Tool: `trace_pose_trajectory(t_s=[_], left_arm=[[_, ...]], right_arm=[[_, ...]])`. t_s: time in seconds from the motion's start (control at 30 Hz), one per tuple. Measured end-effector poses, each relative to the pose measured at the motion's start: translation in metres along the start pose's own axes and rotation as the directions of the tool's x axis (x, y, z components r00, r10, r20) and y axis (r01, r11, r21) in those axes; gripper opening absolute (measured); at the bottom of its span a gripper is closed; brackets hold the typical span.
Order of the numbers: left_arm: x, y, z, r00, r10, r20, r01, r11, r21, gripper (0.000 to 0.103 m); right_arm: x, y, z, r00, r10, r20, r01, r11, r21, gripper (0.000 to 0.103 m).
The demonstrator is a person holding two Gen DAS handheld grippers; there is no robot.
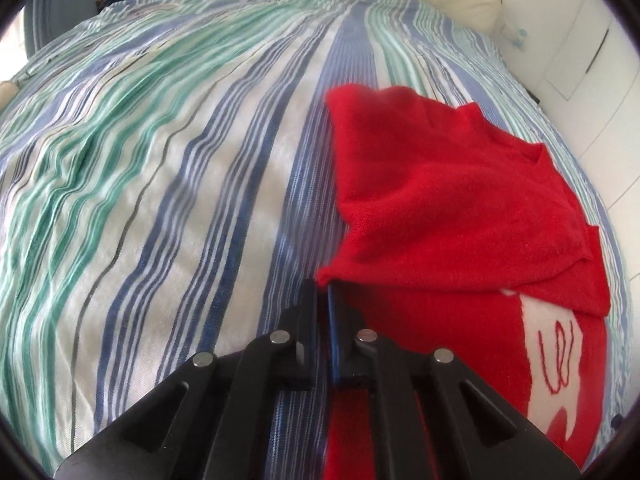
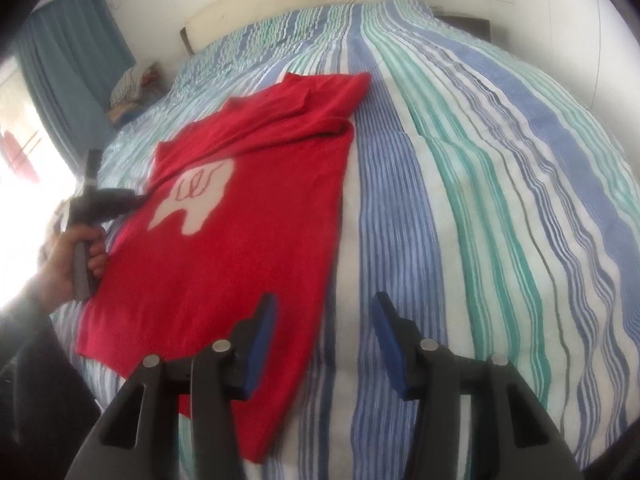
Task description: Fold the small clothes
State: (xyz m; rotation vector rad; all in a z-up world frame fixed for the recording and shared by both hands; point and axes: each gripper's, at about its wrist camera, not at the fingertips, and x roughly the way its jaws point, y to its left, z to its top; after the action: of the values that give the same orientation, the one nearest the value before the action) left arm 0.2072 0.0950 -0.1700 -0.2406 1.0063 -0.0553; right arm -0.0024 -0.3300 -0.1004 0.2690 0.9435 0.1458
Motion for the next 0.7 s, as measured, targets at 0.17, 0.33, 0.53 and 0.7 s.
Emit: trace_pose_trajectory(t_s=[0.17, 0.33, 0.53, 0.7], left_arm=[[0.001, 0.004, -0.001, 0.999, -0.032, 0.017, 0.032, 0.999, -0.026, 0.006], [0.001, 0.009, -0.004, 0.998, -0.055, 0.029, 0.056, 0.998, -0.032, 0.007], [0.003, 0.009, -0.003, 0.997, -0.066, 0.036, 0.067, 0.997, -0.037, 0.007], [0.003, 0.010, -0.003, 0.997, -0.069, 0.039, 0.071, 0.997, -0.039, 0.007]], right_arm=[[0.029, -0.006, 0.100, 0.976, 0.216, 0.019, -0.216, 0.965, 0.152, 0.049], [0.106, -0.005, 0.169, 0.943, 0.333, -0.010, -0.311, 0.888, 0.339, 0.048], [0.171, -0.014, 0.178, 0.960, 0.280, -0.015, -0.224, 0.799, 0.558, 0.045], [0.191, -0.019, 0.176, 0.974, 0.228, 0.009, -0.189, 0.783, 0.592, 0.006]])
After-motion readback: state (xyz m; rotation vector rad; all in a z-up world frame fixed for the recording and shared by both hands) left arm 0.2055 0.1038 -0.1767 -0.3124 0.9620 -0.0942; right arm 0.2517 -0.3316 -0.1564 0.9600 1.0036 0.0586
